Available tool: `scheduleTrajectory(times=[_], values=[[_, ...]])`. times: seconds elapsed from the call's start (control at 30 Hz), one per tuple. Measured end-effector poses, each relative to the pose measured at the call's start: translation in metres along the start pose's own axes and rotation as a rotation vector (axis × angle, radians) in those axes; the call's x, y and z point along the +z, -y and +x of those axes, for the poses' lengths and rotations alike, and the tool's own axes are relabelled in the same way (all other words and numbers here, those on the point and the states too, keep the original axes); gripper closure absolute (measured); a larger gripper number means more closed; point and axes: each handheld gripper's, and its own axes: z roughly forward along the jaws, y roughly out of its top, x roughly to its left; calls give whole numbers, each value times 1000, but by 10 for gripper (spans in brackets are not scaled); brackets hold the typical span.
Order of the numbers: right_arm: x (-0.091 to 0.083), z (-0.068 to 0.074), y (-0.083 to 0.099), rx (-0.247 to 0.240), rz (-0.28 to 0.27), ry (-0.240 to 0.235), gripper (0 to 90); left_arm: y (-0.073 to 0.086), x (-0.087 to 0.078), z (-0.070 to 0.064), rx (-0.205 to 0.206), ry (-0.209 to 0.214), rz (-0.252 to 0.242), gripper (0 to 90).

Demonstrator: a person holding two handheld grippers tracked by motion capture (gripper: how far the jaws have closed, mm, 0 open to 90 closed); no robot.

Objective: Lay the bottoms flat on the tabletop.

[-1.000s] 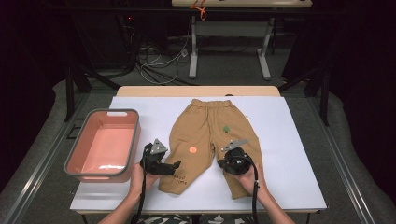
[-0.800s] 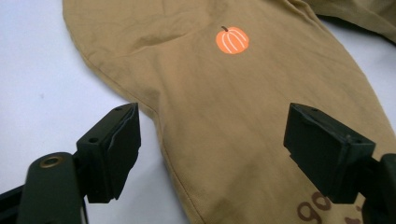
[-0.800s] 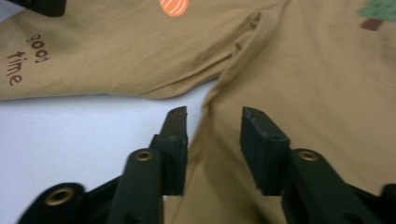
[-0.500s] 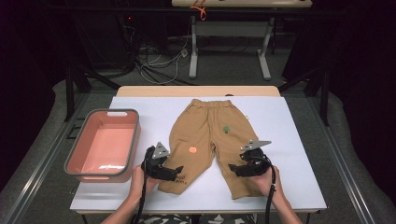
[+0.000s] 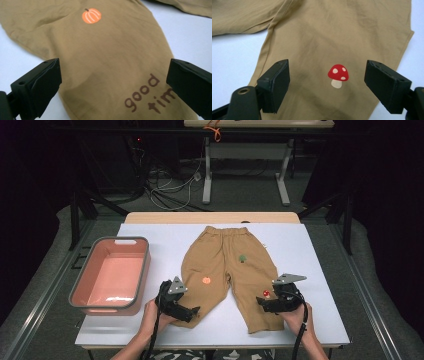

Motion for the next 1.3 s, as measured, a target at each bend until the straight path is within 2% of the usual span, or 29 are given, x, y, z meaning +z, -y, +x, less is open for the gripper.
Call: scheduleTrajectory(times=[0.17, 0.27, 0.37, 0.5, 0.67, 0.83, 1.03, 1.13, 1.3], values=[[0, -3, 1, 8, -16, 10, 202, -1, 0, -7, 28, 30, 7, 0], [-1, -5, 1, 9, -19, 20, 201, -2, -1, -14, 64, 54, 11, 19], [-1, -5, 1, 3, -33, 28, 201, -2, -3, -22, 111, 76, 11, 121], [-2, -6, 0, 4, -37, 37, 203, -2, 0, -30, 138, 92, 28, 174], [-2, -7, 0, 2, -34, 45, 206, -2, 3, -35, 192, 110, 63, 342], [-2, -7, 0, 2, -36, 46, 206, -2, 4, -38, 221, 130, 76, 466], [-2, -7, 0, 3, -31, 43, 206, 0, 6, -37, 229, 136, 86, 601], [-1, -7, 0, 7, -27, 44, 206, 1, 7, -36, 224, 139, 89, 640], [-1, -7, 0, 6, -30, 42, 206, 2, 7, -34, 193, 136, 76, 678]])
